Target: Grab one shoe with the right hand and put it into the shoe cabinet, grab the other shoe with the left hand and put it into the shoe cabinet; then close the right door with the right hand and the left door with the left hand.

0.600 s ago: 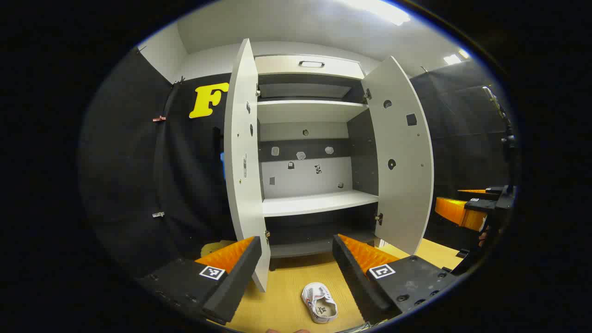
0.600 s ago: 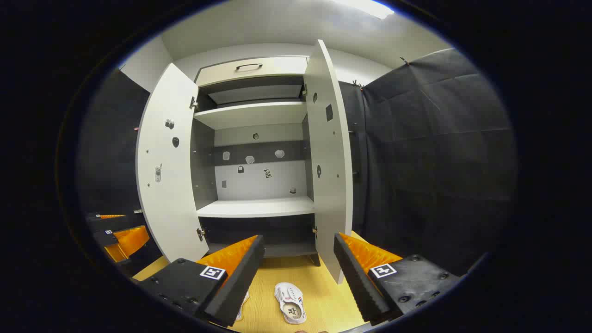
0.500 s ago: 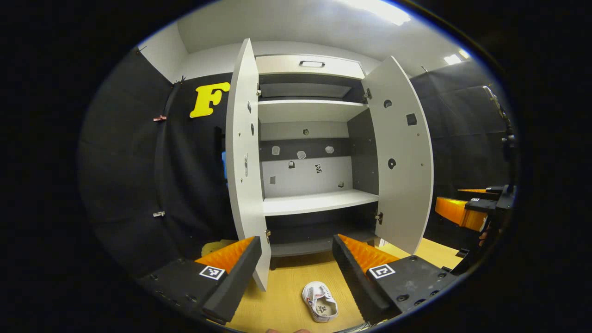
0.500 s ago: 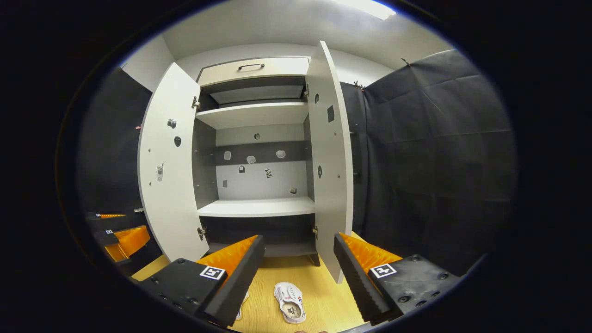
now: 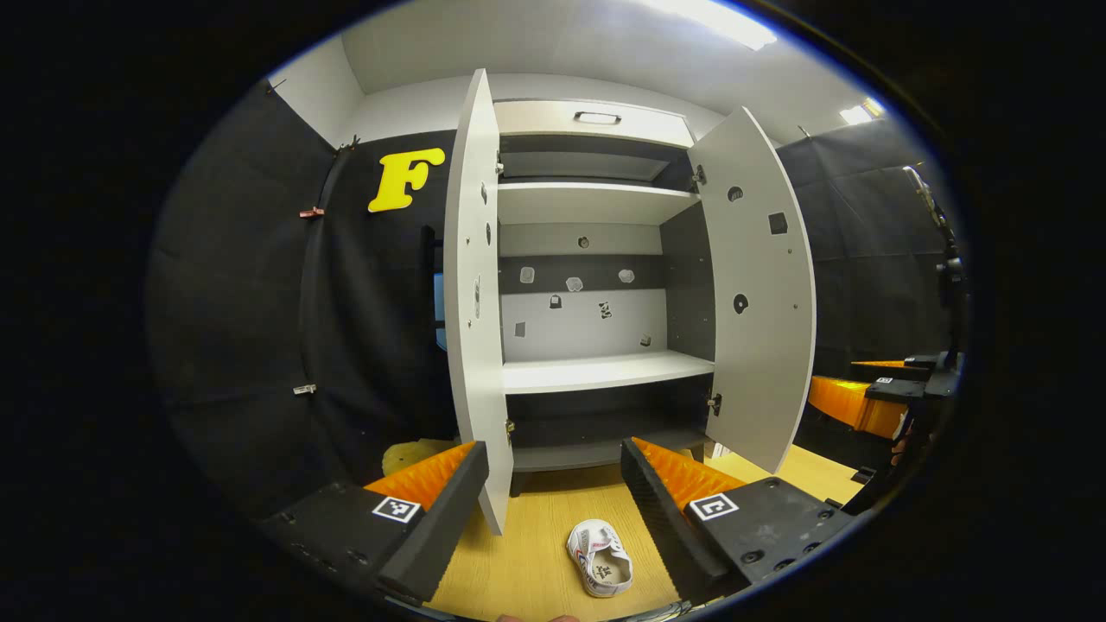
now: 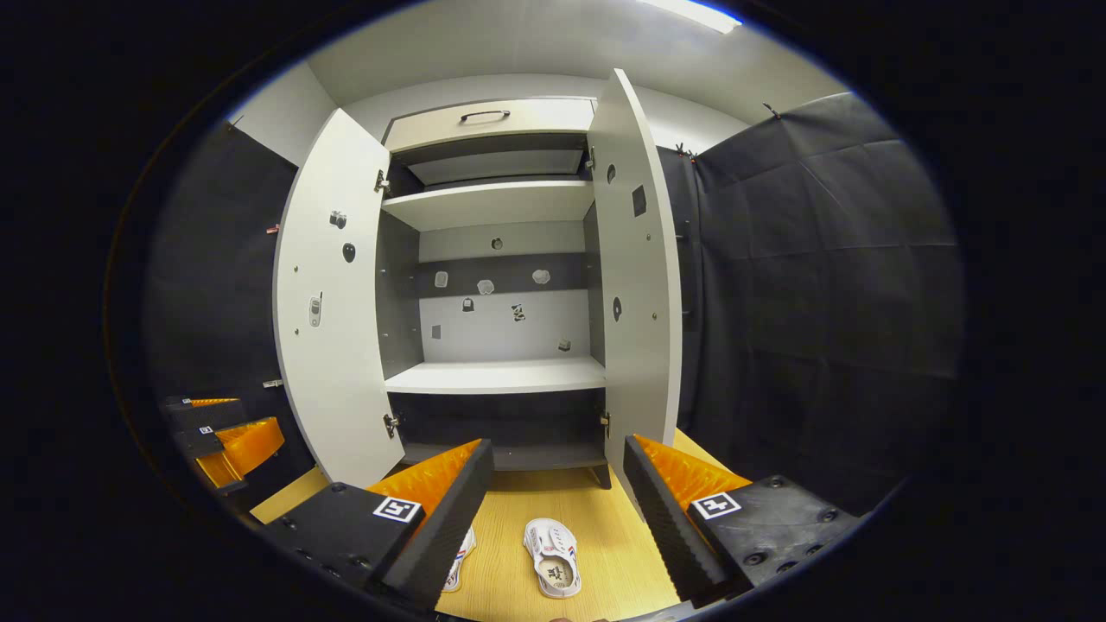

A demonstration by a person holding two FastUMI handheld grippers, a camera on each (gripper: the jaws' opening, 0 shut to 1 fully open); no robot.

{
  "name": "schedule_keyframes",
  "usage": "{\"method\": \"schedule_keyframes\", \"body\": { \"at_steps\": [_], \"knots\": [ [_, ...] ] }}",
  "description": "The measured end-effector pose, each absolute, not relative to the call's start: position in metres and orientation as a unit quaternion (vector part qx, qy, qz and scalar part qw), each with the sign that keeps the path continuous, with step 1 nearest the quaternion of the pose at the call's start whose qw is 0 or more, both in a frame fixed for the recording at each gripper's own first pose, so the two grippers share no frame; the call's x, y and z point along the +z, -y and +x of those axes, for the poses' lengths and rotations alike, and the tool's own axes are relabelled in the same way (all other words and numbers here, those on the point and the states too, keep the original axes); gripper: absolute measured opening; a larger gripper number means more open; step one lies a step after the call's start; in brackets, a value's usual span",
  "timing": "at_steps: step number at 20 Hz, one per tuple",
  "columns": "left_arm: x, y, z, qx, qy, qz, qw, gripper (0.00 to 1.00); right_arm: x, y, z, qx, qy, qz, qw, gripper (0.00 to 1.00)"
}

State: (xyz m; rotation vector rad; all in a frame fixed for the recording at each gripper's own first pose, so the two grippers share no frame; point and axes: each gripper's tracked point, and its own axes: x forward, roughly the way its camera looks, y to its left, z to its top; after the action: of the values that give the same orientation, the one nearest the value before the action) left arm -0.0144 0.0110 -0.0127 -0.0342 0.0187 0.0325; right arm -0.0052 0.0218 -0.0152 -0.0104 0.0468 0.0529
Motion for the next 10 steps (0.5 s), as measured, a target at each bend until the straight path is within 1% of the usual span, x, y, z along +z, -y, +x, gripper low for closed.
{"method": "schedule_keyframes", "body": {
  "at_steps": [10],
  "knots": [
    [-0.024,-0.025,-0.016,0.033,-0.022,-0.035,0.999,0.96,-0.037,-0.037,0.003,0.043,-0.059,-0.006,0.997,0.98]
  ]
}}
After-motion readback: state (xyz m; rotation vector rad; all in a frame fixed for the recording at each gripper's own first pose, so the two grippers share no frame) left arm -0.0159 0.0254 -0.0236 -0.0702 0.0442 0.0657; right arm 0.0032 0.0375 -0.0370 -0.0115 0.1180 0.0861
